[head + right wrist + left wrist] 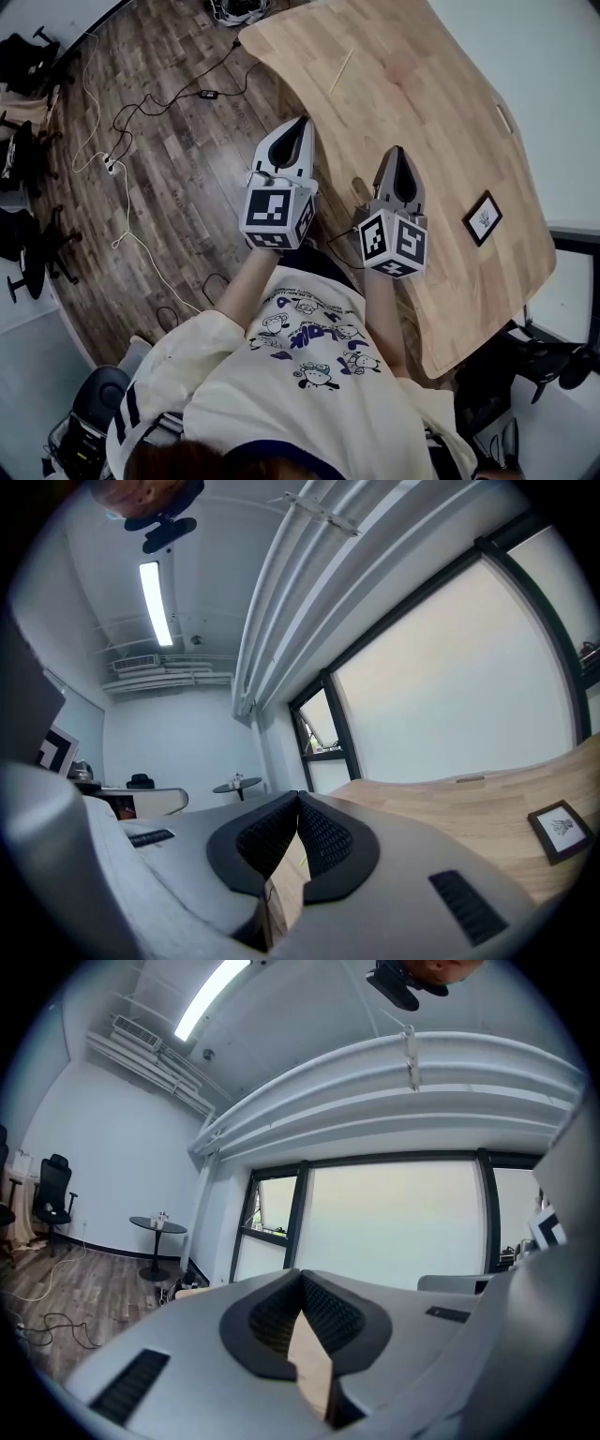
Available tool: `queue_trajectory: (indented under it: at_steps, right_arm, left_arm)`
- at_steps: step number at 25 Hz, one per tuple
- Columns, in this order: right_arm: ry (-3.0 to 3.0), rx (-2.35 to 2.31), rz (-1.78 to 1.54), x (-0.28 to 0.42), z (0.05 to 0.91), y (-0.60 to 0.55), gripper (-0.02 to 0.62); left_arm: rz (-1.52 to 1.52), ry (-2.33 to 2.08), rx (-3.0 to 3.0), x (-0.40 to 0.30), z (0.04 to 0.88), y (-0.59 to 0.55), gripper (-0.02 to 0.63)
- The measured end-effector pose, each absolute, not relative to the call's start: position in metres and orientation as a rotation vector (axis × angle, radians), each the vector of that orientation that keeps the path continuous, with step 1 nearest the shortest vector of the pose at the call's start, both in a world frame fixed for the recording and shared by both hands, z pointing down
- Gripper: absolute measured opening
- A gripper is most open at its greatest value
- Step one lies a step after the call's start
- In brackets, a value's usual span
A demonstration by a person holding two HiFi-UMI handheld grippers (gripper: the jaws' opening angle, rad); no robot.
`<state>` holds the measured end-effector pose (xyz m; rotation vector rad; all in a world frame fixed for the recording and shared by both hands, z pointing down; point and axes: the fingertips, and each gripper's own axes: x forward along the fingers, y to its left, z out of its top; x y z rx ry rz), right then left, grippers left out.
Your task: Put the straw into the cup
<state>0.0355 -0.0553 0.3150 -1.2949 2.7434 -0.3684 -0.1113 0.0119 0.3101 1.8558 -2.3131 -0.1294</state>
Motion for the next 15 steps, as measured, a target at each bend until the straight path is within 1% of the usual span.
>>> queue_trajectory:
  at_steps: [15]
  right_arm:
    - [2.697,-1.390,-0.379,0.005,0.324,-0.130,-0.003]
  left_arm:
    - [-0.115,-2.254,1.896,-0.152,0.322,-0.072,0.021]
